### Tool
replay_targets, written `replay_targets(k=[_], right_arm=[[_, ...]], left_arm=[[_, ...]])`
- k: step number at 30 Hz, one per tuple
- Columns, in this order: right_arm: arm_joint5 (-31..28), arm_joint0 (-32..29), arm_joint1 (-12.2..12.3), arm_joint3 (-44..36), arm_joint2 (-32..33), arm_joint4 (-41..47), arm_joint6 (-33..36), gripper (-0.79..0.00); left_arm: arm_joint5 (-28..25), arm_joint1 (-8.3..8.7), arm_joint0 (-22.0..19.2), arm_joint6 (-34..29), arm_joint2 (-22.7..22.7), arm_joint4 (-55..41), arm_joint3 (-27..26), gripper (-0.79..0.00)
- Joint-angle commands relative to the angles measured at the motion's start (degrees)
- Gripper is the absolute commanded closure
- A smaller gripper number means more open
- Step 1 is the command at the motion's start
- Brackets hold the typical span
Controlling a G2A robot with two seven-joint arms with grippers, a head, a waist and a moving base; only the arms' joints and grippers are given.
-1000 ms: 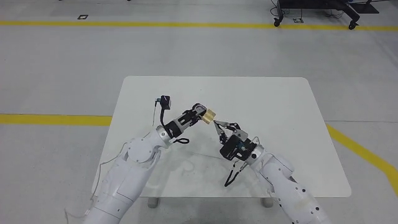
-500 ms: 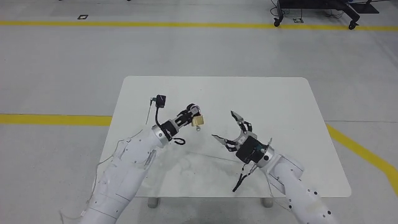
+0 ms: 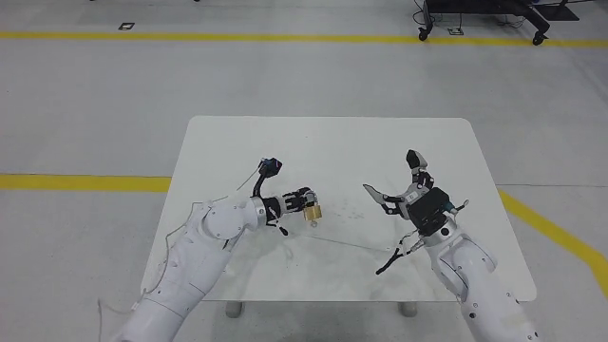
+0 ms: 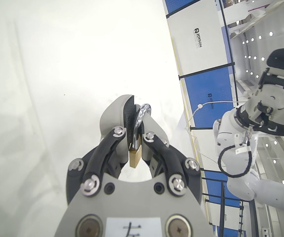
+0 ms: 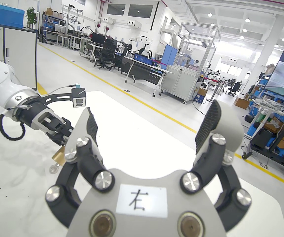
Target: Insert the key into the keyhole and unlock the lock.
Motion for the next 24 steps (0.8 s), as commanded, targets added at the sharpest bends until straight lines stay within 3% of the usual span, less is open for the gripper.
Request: replay_targets(k=[1, 3, 4, 10, 14, 16, 20, 24], right_arm=[[0.0, 0.0, 0.0, 0.0, 0.0, 0.0, 0.0, -0.785], [0.0, 0.0, 0.0, 0.0, 0.0, 0.0, 0.0, -0.785], [0.0, 0.0, 0.0, 0.0, 0.0, 0.0, 0.0, -0.785], [0.0, 0.0, 0.0, 0.0, 0.0, 0.0, 0.0, -0.785], [0.0, 0.0, 0.0, 0.0, 0.0, 0.0, 0.0, -0.785], [3.0, 0.1, -0.2, 0.3, 0.7, 1.6, 0.6, -0.785], [3.4, 0.1, -0.1, 1.5, 4.8, 8.4, -0.5, -0.785], [3.5, -0.8, 0.2, 2.5, 10.7, 14.3, -2.4, -0.785]], left_arm=[[0.9, -0.18, -0.7, -1.1, 1.0, 0.4, 1.1, -0.437], [1.7, -0.35, -1.4, -1.1, 1.6, 0.7, 2.3, -0.733], [2.1, -0.46, -1.6, -0.8, 1.7, 0.5, 2.7, -0.785], [-2.0, -0.46, -1.2, 3.0, -0.4, -4.3, 2.8, -0.785], [-7.0, 0.28, 0.7, 6.1, -4.2, -7.1, 1.4, -0.785], [-8.9, 0.91, 1.7, 9.0, -6.8, -6.3, 0.1, -0.785], [-10.5, 2.60, 5.3, 20.2, -14.2, 1.3, -5.6, -0.785], [-9.7, 3.70, 9.0, 23.6, -19.9, 2.6, -11.7, -0.785]])
